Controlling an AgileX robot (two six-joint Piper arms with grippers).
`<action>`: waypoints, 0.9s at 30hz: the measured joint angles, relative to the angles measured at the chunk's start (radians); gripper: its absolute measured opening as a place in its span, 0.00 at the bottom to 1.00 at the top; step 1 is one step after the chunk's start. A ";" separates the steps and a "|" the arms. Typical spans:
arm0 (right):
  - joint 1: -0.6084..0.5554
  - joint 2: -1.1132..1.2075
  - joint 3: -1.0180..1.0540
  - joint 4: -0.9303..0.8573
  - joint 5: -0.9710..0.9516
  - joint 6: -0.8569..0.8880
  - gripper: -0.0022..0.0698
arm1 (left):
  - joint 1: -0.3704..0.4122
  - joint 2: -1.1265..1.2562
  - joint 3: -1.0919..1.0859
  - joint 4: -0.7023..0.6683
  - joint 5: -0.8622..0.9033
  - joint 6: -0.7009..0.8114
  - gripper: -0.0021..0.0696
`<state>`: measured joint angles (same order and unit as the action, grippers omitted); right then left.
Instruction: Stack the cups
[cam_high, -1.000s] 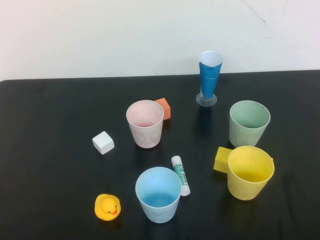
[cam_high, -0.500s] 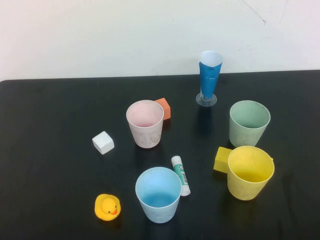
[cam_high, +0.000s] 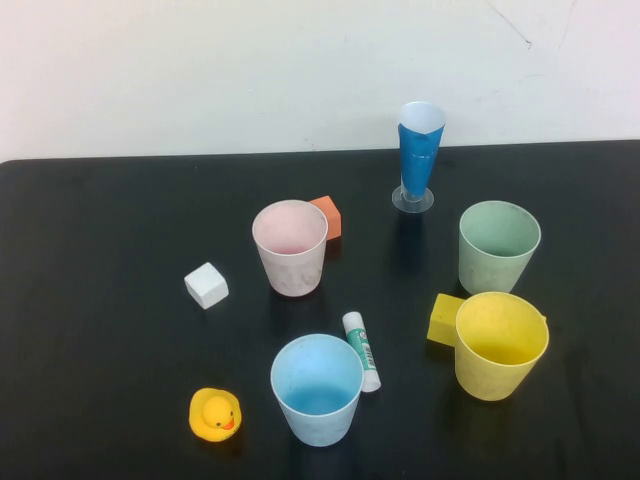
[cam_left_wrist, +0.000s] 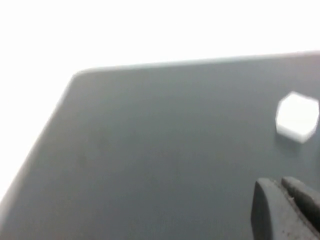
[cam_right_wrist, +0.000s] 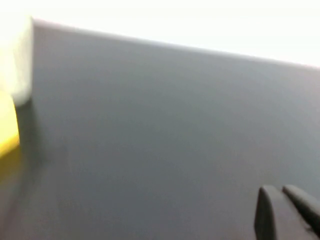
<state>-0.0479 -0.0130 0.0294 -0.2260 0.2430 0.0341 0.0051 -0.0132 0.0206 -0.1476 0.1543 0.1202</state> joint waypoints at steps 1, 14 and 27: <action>0.000 0.000 0.000 0.000 -0.040 0.000 0.03 | 0.000 0.000 0.000 0.000 -0.044 0.000 0.03; 0.000 0.000 0.000 -0.014 -0.753 -0.084 0.03 | 0.000 0.000 0.000 -0.008 -0.703 0.000 0.03; 0.000 -0.002 -0.041 0.153 -0.704 -0.150 0.03 | 0.000 0.000 0.000 -0.021 -0.695 -0.070 0.03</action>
<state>-0.0479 -0.0148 -0.0121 -0.0730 -0.4613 -0.1157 0.0051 -0.0132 0.0206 -0.1686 -0.5404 0.0507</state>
